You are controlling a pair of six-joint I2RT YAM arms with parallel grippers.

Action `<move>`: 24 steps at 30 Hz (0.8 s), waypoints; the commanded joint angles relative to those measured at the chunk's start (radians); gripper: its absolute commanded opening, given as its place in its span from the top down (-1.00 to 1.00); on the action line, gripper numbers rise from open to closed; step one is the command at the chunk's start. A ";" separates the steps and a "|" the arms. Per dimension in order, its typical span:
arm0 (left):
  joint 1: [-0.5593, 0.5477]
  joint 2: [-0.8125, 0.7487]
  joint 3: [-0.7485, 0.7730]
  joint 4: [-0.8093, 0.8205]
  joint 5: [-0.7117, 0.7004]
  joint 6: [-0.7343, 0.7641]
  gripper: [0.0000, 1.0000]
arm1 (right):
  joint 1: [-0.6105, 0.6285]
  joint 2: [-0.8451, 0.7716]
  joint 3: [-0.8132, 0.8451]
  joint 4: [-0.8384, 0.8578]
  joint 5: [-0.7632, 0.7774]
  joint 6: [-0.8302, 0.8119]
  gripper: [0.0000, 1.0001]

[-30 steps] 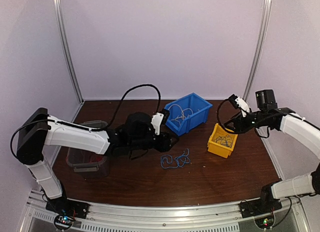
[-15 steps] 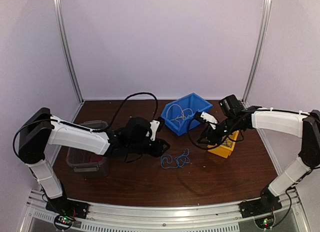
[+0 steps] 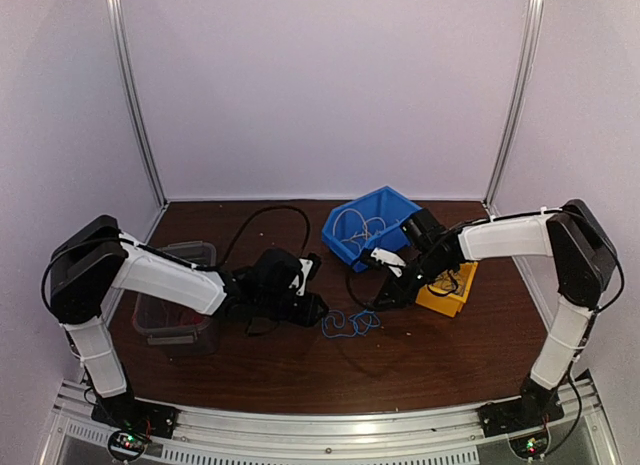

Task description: Untangle the cables

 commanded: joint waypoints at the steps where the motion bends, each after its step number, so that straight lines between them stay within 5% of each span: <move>1: 0.007 0.024 -0.020 0.061 0.044 -0.029 0.38 | 0.018 0.033 0.041 0.013 -0.019 0.042 0.33; 6: 0.008 0.037 -0.033 0.095 0.065 -0.044 0.42 | 0.018 0.058 0.070 0.021 -0.012 0.081 0.49; 11: 0.008 0.058 -0.022 0.103 0.083 -0.042 0.43 | 0.017 0.089 0.108 -0.011 -0.054 0.090 1.00; 20: 0.009 0.112 0.001 0.136 0.114 -0.042 0.49 | 0.018 -0.053 0.077 0.002 -0.099 0.077 1.00; 24: 0.011 0.130 0.017 0.141 0.117 -0.035 0.85 | 0.018 -0.080 0.083 -0.013 -0.104 0.072 1.00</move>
